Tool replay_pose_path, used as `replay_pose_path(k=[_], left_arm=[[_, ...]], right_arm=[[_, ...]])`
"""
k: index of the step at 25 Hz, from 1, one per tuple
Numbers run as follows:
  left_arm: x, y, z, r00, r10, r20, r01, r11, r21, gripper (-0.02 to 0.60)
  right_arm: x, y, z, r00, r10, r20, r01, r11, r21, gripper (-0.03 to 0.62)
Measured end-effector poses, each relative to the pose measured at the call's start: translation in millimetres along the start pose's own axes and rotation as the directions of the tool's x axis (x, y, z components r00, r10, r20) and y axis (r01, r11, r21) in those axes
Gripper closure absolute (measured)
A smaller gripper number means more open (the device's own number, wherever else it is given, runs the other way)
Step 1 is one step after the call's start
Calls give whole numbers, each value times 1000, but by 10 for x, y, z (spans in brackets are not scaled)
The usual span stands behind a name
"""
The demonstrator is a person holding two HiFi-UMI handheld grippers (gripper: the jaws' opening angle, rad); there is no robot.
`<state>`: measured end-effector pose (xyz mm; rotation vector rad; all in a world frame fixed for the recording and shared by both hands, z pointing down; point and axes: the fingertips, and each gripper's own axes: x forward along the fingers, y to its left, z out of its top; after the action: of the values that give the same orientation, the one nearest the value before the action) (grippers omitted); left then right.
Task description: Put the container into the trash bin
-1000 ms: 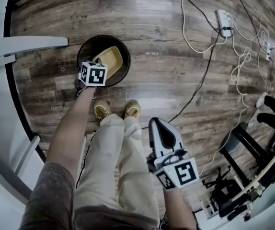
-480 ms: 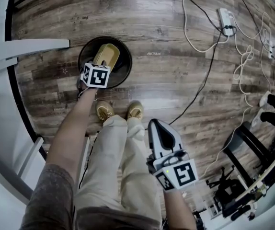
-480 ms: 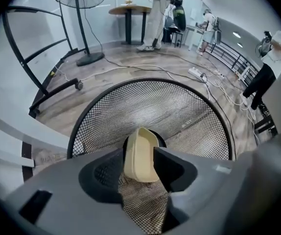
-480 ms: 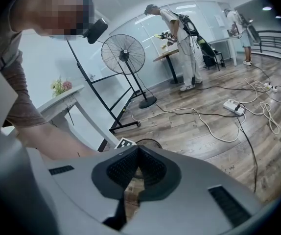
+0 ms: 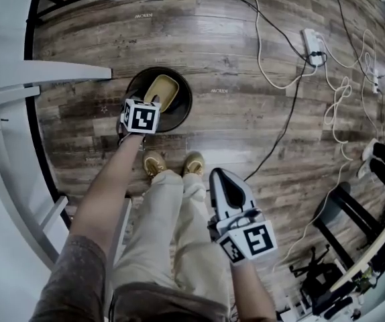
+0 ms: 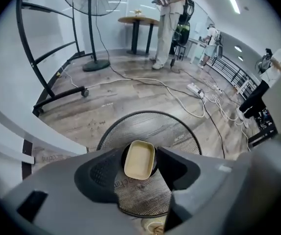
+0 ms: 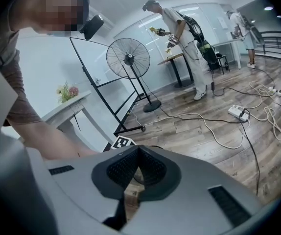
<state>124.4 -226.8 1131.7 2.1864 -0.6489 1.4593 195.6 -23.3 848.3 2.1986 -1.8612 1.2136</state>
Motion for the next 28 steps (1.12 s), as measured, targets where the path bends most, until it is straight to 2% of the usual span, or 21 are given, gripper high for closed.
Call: replay_pose_path(k=[10, 15, 21, 28], left_arm=[[-1228, -220, 630, 991, -52, 122, 56, 998, -31, 347], [-2106, -286, 895, 981, -67, 182, 75, 997, -36, 346], [-3226, -400, 1229, 956, -83, 283, 100, 994, -45, 345], [-4551, -748, 1616, 910, -100, 401, 121, 992, -27, 345]], right_arm=[[-379, 401, 574, 997, 71, 26, -70, 996, -47, 592], [-691, 644, 911, 993, 116, 7, -114, 985, -130, 592], [-1027, 861, 1517, 991, 119, 68, -108, 984, -139, 592], [-1496, 1330, 2193, 977, 193, 94, -174, 968, -182, 592]])
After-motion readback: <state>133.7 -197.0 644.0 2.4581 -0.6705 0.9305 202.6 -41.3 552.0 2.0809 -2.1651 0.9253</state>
